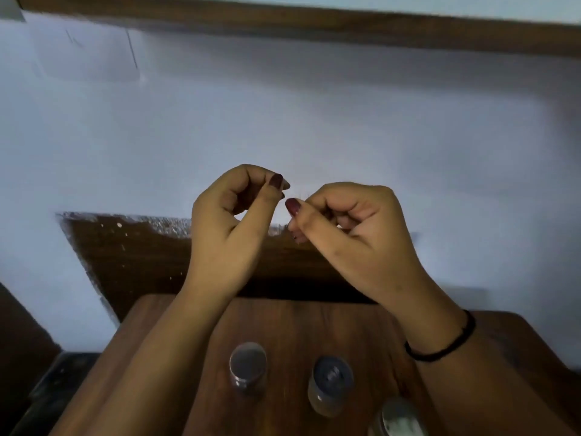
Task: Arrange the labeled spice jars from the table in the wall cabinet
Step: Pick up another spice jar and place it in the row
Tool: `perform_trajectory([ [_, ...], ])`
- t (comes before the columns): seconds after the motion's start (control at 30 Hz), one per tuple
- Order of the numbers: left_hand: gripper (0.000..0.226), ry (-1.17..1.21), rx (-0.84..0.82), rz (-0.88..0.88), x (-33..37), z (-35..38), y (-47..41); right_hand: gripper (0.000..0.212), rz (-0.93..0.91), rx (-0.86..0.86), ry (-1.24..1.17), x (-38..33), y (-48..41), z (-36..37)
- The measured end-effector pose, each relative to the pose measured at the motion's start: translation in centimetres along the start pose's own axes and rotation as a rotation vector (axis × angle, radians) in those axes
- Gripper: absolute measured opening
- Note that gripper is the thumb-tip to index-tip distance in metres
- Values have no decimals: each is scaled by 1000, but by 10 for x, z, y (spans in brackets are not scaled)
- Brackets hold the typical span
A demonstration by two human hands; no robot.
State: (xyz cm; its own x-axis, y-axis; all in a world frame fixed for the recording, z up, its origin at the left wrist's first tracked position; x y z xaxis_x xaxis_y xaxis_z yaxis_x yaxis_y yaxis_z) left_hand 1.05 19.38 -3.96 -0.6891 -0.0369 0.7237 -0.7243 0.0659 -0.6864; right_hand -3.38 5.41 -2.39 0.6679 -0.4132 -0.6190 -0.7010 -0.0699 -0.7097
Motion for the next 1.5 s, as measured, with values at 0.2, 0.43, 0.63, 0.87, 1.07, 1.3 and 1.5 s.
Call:
perform_trajectory([
  [0.2, 19, 81, -141, -70, -24, 22, 46, 25, 73, 26, -59, 18, 43, -6],
  [0.43, 19, 148, -180, -208, -51, 38, 104, 26, 189, 31, -37, 40, 93, -6],
  [0.63, 17, 177, -309, -298, -78, 54, 155, 18, 258, 0, 28, 56, 141, -5],
  [0.87, 22, 162, -443, -446, -104, 75, 209, 30, 326, -39, 68, 77, 193, 2],
  [1.07, 20, 159, -537, -563, -123, 92, 262, 29, 457, 2, 10, 98, 248, 8],
  [1.3, 33, 103, -600, -599, -139, 104, 293, 16, 515, 36, 5, 104, 279, 7],
  [1.5, 32, -164, -831, -636, -150, 107, 324, 13, 691, -167, 181, 133, 316, 7],
])
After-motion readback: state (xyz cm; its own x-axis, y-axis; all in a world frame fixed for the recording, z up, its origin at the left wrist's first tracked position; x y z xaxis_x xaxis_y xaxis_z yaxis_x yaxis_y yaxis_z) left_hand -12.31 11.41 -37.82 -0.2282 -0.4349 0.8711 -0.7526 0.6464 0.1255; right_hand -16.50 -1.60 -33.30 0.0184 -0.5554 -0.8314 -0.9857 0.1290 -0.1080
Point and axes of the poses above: each hand's wrist, its own y-axis away from the middle knuckle, its own z-axis out of the palm, x = y × z, the point moved 6 cm from there along -y, towards the middle knuckle
